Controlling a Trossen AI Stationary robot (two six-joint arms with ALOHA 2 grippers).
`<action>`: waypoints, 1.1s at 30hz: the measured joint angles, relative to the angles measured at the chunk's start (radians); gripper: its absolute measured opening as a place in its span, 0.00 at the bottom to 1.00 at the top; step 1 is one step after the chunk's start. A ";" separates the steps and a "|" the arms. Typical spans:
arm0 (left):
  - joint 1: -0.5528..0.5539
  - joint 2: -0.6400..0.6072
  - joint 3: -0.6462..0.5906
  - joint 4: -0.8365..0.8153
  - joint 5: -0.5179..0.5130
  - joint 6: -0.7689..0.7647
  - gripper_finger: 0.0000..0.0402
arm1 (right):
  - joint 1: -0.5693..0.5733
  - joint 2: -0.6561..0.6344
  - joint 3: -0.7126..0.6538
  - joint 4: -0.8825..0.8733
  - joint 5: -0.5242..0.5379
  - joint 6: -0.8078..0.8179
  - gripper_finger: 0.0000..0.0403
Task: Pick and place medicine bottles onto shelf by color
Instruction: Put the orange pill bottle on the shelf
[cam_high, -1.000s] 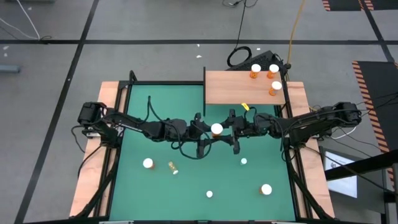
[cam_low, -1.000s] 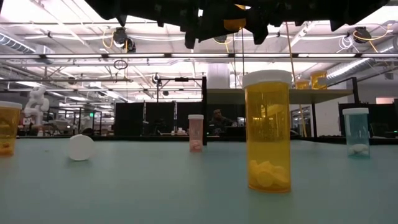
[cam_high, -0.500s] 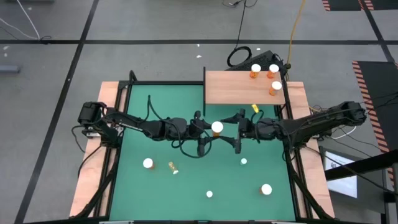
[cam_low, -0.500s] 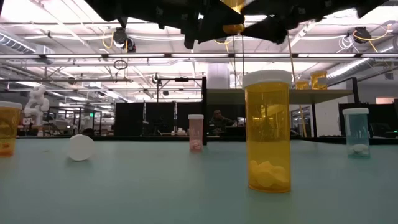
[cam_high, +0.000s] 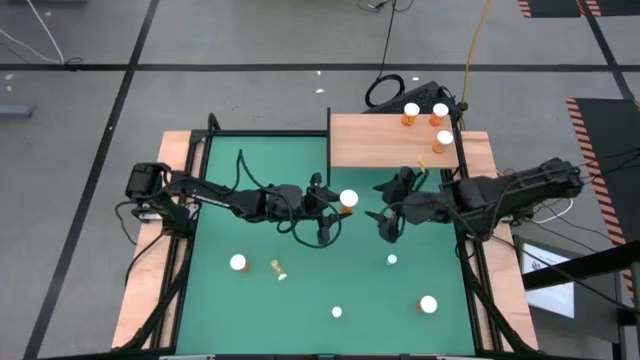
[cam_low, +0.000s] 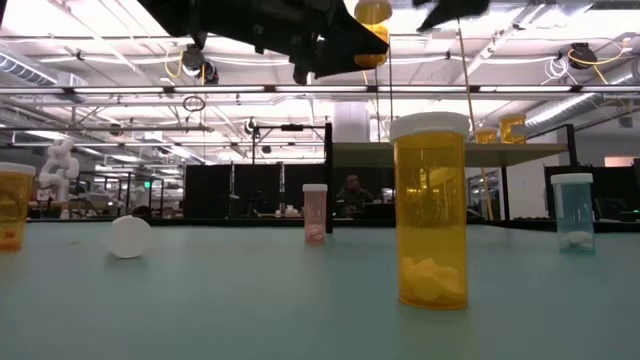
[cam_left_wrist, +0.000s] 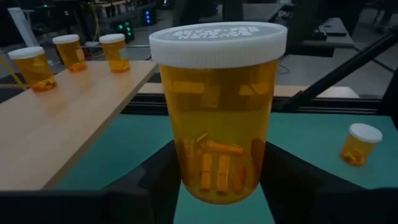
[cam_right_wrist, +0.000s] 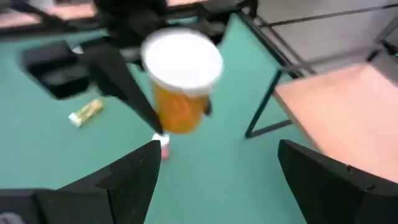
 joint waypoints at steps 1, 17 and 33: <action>0.000 0.000 0.000 0.000 0.000 0.002 0.46 | 0.001 0.040 0.083 -0.076 -0.015 -0.016 0.78; -0.016 0.000 0.000 -0.033 -0.001 0.015 0.46 | -0.095 0.625 0.948 -0.744 -0.290 -0.239 0.78; -0.019 0.001 0.000 -0.057 -0.003 0.040 0.47 | -0.171 0.668 0.977 -0.794 -0.321 -0.315 0.78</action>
